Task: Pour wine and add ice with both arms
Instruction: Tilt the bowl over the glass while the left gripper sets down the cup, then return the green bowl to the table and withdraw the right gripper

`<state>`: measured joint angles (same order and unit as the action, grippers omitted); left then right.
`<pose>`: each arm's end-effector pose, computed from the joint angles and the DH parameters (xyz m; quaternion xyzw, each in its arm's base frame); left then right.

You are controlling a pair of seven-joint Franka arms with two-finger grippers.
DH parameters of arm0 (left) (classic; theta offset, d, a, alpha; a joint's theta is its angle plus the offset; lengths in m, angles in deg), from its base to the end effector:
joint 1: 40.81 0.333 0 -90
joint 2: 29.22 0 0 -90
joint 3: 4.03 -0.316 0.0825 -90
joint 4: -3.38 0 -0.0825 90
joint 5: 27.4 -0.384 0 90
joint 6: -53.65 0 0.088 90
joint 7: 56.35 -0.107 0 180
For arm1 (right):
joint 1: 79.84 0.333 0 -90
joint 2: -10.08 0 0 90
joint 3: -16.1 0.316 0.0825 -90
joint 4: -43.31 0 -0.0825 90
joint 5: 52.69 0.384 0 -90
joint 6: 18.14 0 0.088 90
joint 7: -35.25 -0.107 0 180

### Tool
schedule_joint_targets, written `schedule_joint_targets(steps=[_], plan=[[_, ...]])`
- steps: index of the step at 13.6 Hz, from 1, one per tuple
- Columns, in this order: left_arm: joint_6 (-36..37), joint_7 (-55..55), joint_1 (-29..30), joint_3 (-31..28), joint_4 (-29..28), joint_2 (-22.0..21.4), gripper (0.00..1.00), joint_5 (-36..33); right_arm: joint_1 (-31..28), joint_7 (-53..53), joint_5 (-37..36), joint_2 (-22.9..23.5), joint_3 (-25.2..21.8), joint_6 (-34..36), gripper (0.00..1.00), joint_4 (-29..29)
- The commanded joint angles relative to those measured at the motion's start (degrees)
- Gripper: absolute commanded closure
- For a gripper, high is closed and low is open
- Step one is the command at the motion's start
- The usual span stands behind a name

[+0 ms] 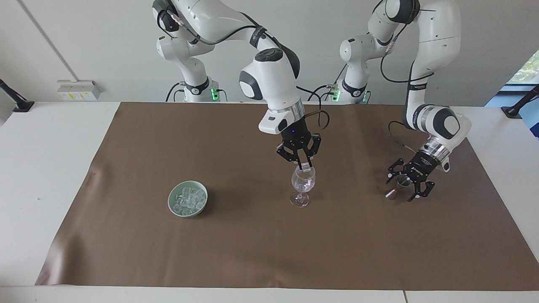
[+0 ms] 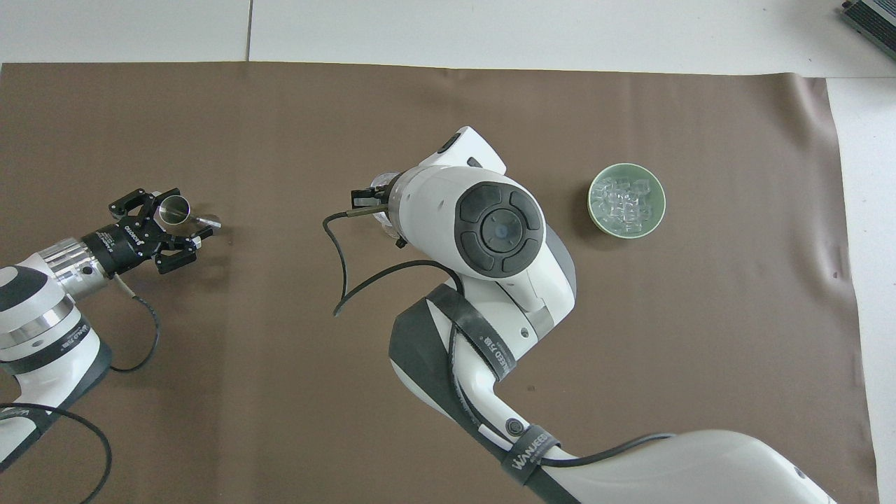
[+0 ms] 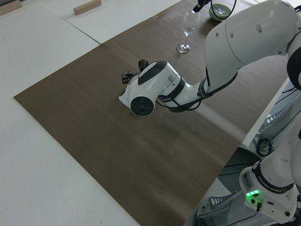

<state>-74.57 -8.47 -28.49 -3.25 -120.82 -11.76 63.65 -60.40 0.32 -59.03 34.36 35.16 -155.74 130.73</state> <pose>0.5554 0.0832 0.2540 0.3535 0.7821 -0.2367 0.4554 0.5842 0.4135 0.4775 -0.9712 -0.0320 -0.1791 0.1540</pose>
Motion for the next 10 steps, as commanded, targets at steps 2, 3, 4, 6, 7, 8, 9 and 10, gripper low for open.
schedule_joint_targets(steps=[2,3,4,6,7,8,9,10], plan=[[-0.89,-0.51,0.17,-2.08,-1.57,-3.39,0.0,-8.32,-0.02,-1.99,-2.1,1.04,0.36,-0.65,1.0,-1.38],[-0.89,-0.33,0.25,-2.26,-1.74,-4.44,0.0,-11.22,-0.11,-1.99,-2.1,1.12,0.36,-0.65,1.0,-1.38],[-0.63,-0.24,0.6,-2.44,-2.27,-5.32,0.0,-13.51,-0.11,-1.99,-2.27,1.12,0.28,-0.74,1.0,-1.38],[1.64,-0.24,0.61,-5.59,-1.84,-7.34,0.0,-22.53,-0.2,-1.99,-3.68,1.12,0.36,-0.74,0.99,-1.38],[5.05,-0.33,0.52,-8.65,-1.05,-8.22,0.0,-27.63,-0.2,-1.9,-3.68,1.12,0.36,-0.74,0.95,-1.38],[8.92,-0.24,0.43,-11.29,0.96,-8.32,0.0,-31.6,-0.2,-1.98,-3.68,1.12,0.36,-0.74,0.92,-1.38],[11.65,-0.24,0.52,-12.54,2.54,-8.32,0.0,-34.25,-0.2,-1.99,-3.77,1.12,0.36,-0.74,0.86,-1.38],[12.81,-0.15,0.43,-13.85,3.08,-8.93,0.0,-36.37,-0.2,-1.99,-3.77,1.12,0.36,-0.74,0.83,-1.38]])
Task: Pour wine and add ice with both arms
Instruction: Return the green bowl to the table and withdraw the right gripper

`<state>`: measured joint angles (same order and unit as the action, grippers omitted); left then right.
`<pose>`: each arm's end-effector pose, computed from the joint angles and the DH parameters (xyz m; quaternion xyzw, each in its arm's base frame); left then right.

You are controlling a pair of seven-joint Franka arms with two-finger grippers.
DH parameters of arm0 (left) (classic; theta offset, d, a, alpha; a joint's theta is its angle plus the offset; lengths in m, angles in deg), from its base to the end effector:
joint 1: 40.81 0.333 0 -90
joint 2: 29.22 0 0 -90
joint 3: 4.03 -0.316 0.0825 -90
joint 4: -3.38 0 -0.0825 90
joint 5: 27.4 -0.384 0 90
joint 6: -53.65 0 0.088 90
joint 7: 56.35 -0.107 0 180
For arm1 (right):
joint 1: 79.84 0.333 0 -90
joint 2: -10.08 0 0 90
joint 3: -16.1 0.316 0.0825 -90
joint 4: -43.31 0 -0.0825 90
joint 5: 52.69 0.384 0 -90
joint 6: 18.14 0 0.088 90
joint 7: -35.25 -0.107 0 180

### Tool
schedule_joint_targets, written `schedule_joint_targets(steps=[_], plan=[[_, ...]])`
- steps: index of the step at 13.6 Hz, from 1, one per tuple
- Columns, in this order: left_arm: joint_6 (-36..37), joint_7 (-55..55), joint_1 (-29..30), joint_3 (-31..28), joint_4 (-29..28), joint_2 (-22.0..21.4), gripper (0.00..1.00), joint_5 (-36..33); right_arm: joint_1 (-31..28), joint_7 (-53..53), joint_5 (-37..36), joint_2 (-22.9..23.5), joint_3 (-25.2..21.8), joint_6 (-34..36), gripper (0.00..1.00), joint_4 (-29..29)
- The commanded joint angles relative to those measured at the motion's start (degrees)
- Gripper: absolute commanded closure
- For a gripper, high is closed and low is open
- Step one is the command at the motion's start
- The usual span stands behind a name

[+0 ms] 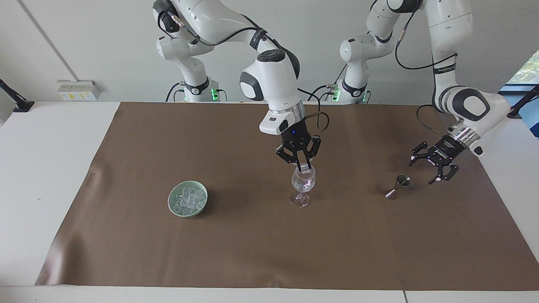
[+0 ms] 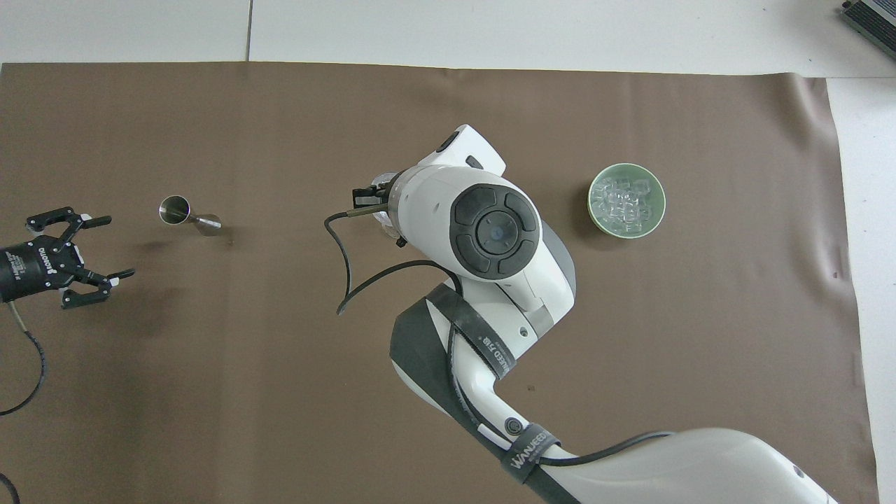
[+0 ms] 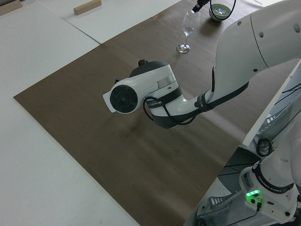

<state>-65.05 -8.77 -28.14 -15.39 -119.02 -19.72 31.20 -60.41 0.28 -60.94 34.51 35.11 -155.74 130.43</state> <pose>0.5227 0.1833 0.3305 0.5429 0.7400 -0.1715 0.3581 0.5858 0.4130 0.4783 -0.9707 -0.0401 -0.1885 0.1438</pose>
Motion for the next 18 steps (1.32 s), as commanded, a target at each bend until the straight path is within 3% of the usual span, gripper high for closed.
schedule_joint_targets(steps=[1,3,10,12,15,18], plan=[[5.13,0.15,0.17,-2.08,1.98,-1.5,0.0,-5.67,-0.19,-1.94,-1.86,0.97,0.41,-0.74,0.81,-1.08],[9.08,-0.38,0.17,-4.88,4.09,-1.51,0.0,-9.54,-0.19,-1.94,-1.86,0.97,0.41,-0.74,0.69,-1.08],[12.7,-0.47,-0.8,-4.2,9.88,-5.99,0.0,-18.86,-0.1,-1.85,-2.47,0.88,0.24,-0.65,0.67,-1.34],[15.41,-0.12,-0.89,-1.83,14.71,-6.25,0.0,-24.99,-0.18,-1.33,-3.7,0.44,0.32,1.19,0.67,-3.53],[19.46,-0.55,-0.89,-0.33,20.61,-6.26,0.0,-27.92,-1.93,3.04,-3.62,-1.57,0.15,5.14,0.67,-5.3],[22.45,-0.56,-0.89,1.95,25.44,-6.26,0.0,-29.06,-6.76,10.61,-2.83,-4.65,0.32,12.5,0.54,-4.16]])
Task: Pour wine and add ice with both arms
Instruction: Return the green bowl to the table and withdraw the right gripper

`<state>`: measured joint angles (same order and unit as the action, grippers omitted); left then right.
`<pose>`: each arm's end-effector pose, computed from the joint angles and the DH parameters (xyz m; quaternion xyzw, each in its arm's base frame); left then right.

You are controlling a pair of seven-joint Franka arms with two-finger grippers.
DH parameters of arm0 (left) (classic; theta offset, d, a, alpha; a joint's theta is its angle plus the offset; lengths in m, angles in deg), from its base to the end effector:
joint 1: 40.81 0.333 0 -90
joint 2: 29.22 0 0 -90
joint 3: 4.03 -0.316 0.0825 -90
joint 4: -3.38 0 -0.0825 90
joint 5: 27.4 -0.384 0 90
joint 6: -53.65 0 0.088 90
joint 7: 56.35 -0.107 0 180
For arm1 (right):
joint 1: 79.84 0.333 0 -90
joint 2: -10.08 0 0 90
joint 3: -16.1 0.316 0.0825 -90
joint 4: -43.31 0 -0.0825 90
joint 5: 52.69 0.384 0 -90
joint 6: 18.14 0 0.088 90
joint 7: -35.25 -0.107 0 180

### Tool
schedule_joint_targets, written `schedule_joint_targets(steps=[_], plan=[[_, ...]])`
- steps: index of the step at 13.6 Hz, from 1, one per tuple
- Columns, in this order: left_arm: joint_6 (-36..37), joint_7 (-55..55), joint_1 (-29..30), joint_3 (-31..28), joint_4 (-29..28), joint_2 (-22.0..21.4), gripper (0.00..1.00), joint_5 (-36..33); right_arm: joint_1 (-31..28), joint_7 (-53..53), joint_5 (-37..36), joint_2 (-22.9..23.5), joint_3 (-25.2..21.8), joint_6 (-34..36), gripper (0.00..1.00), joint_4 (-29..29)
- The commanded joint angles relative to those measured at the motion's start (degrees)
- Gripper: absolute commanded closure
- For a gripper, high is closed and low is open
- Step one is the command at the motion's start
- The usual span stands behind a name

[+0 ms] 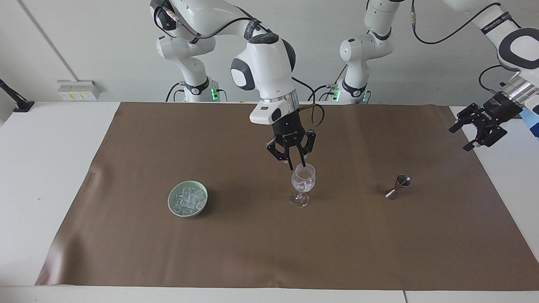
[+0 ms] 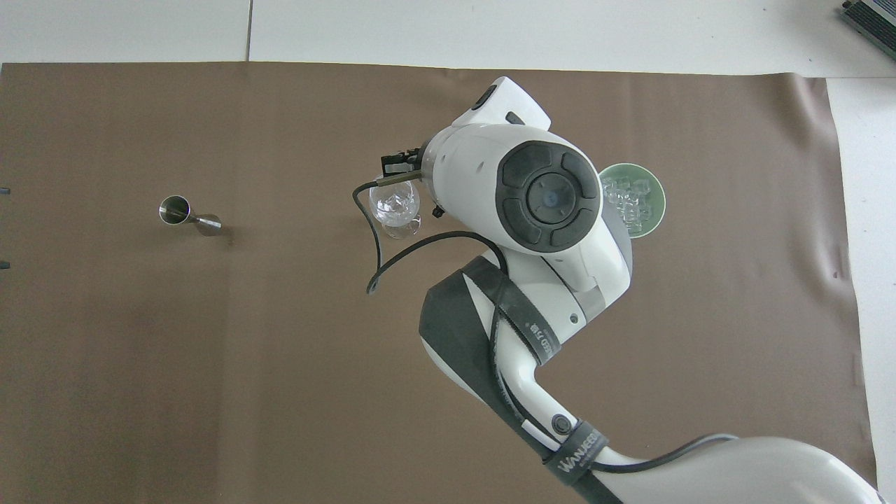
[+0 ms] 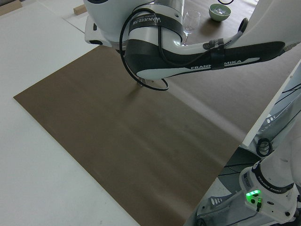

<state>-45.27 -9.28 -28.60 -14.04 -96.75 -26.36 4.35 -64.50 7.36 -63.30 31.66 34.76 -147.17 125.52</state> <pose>0.5504 0.1704 0.5390 0.7623 0.5898 -0.0897 0.2510 0.6105 0.3582 0.5371 -0.9708 -0.0684 -0.2101 0.0930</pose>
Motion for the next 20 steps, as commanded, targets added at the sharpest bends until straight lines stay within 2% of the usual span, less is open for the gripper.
schedule_joint_targets(steps=[1,3,6,9,11,16,20], plan=[[2.68,-0.14,-0.52,2.43,4.75,0.39,0.0,-4.31,-4.25,5.2,-0.38,-2.85,0.67,7.27,0.53,1.19],[2.6,-0.31,-0.69,5.16,7.57,0.04,0.0,-8.53,-7.33,8.97,-0.38,-5.22,0.67,14.04,0.39,2.24],[2.68,-3.03,-4.91,5.7,10.3,0.04,0.0,-14.95,-12.34,13.02,0.67,-10.31,0.67,22.4,0.21,4.27],[3.12,-13.37,-5.09,8.59,11.36,-0.31,0.0,-19.68,-17.7,16.9,3.58,-12.0,0.67,27.78,0.0,4.36],[3.39,-19.88,-4.65,12.19,11.28,-1.54,0.0,-23.74,-19.82,16.99,3.67,-13.22,0.67,29.19,0.0,4.27],[5.23,-22.1,-4.38,19.75,11.19,-1.98,0.0,-31.48,-22.02,22.77,3.58,-15.42,0.32,36.38,0.0,4.09],[10.06,-35.69,-4.12,23.02,10.75,-3.65,0.0,-33.6,-27.81,28.48,3.67,-20.33,0.14,43.58,0.0,4.0]])
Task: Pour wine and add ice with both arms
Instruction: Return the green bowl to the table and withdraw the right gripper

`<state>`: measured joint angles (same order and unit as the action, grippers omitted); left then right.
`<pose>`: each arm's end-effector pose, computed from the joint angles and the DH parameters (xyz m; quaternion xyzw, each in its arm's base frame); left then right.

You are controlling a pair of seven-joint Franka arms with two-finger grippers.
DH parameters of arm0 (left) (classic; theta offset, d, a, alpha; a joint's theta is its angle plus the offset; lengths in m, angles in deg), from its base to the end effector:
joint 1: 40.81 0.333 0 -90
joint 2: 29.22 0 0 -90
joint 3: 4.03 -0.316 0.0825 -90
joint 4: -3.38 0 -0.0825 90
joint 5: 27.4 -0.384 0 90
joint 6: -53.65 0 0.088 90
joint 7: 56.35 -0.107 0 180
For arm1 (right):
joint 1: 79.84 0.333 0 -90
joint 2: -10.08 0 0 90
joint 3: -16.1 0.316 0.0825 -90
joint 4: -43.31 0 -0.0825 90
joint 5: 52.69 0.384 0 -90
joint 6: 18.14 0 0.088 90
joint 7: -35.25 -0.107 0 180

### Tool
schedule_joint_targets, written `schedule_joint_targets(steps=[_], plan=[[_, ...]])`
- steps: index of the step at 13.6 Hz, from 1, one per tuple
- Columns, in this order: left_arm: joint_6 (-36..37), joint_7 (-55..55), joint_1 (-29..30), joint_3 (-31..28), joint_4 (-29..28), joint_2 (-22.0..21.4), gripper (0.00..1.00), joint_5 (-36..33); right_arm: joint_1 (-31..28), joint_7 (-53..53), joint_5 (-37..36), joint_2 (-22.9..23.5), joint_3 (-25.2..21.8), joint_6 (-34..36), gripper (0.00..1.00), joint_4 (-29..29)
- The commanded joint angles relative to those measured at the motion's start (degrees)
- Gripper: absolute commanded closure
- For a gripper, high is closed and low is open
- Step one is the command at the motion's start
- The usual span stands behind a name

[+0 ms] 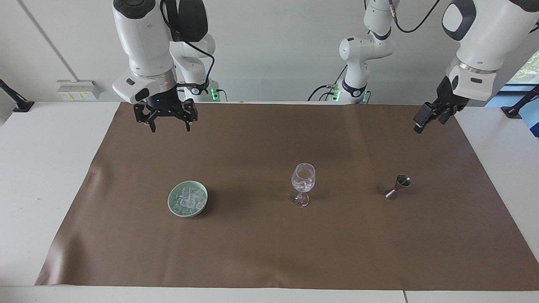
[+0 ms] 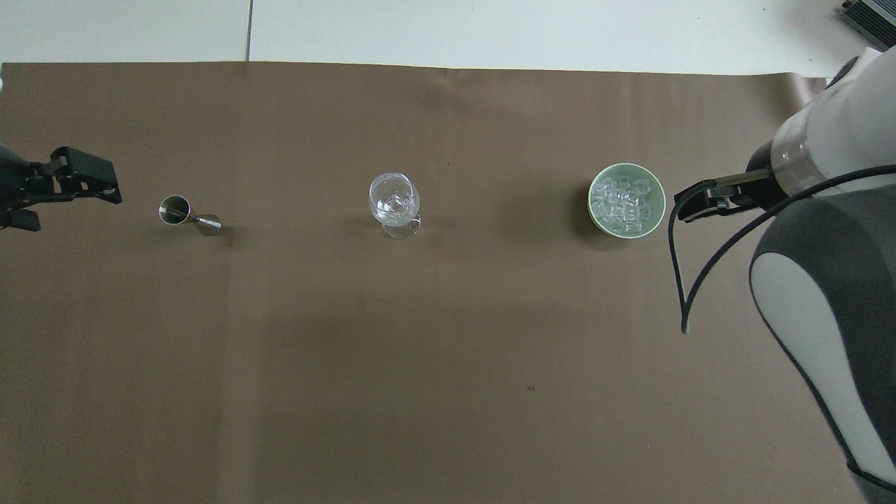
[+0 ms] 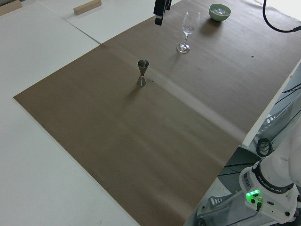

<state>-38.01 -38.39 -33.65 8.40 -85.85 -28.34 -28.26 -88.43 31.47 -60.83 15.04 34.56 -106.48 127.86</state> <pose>0.5601 -0.0491 0.6251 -0.9938 -0.1104 -0.0146 0.0030 0.5729 0.0753 0.6208 0.9970 0.0511 -0.0012 0.0578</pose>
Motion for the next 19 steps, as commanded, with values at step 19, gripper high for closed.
schedule_joint_targets(steps=[19], plan=[[1.84,-19.1,-7.14,-7.04,-1.29,-2.55,0.0,-0.28,3.58,2.56,7.52,-10.85,-13.98,9.86,0.0,2.29]])
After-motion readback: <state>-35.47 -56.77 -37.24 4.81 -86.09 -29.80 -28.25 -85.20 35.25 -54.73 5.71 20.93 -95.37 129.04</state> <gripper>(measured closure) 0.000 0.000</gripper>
